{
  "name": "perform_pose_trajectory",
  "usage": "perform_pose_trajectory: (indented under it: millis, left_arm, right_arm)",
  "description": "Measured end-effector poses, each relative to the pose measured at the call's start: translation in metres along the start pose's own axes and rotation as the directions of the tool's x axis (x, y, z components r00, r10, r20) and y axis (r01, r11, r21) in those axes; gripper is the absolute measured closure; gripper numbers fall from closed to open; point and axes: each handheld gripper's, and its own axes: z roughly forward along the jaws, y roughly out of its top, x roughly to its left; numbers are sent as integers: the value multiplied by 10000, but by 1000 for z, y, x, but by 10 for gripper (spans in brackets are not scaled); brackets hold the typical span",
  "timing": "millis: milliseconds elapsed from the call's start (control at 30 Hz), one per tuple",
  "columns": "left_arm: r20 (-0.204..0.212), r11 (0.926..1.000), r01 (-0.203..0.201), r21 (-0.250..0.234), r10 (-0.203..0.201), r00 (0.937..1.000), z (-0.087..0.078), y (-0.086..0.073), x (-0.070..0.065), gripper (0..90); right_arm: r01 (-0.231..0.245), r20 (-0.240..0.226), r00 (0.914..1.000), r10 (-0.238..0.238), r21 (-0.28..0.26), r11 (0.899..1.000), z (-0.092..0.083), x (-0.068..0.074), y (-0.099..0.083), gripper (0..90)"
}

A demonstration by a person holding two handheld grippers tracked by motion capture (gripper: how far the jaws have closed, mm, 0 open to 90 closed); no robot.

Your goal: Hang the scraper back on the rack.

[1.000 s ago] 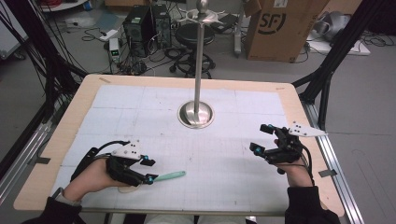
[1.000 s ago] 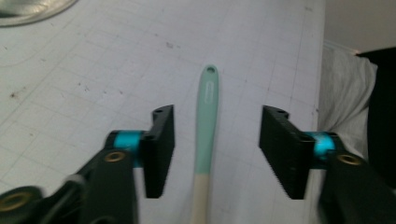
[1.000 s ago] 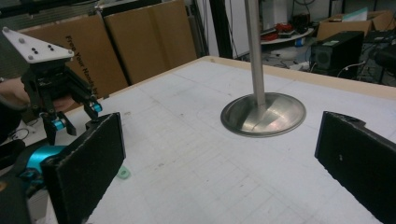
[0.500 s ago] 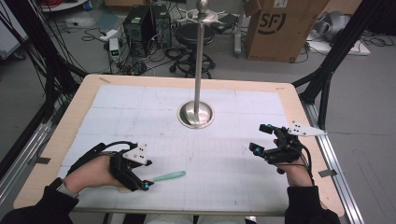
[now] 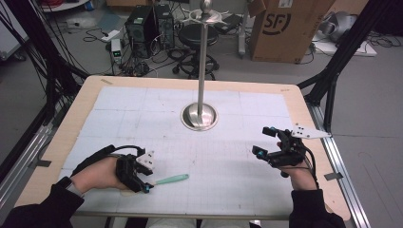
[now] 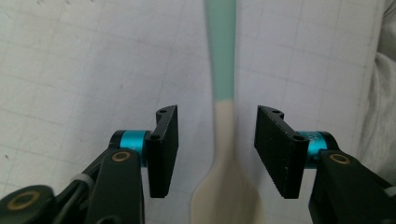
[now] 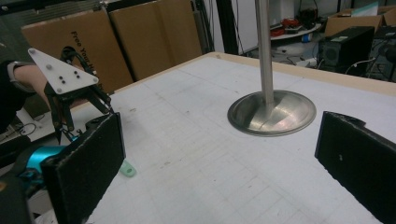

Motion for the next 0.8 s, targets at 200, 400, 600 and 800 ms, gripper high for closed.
perform_pose_trajectory:
  millis: [200, 400, 600, 800]
  left_arm:
    - [-159, 9989, 5, 479, 3, 9999, 3, 3, 0, 617]
    - [-214, 9929, -382, 1130, 409, 9989, 5, 12, -5, 692]
    - [-12, 9771, -642, 2027, 658, 9978, 9, 25, -8, 783]
    - [251, 9809, -644, 1836, 609, 9978, 8, 23, -4, 802]
  right_arm:
    - [5, -51, 10000, -4, 59, 10000, 2, 0, -1, 6]
    - [-25, -80, 10000, 25, 48, 10000, 3, 0, -1, 7]
    - [-7, -72, 10000, 7, 42, 10000, 3, 0, -1, 7]
    - [-6, -97, 10000, 6, 85, 10000, 3, 0, -1, 7]
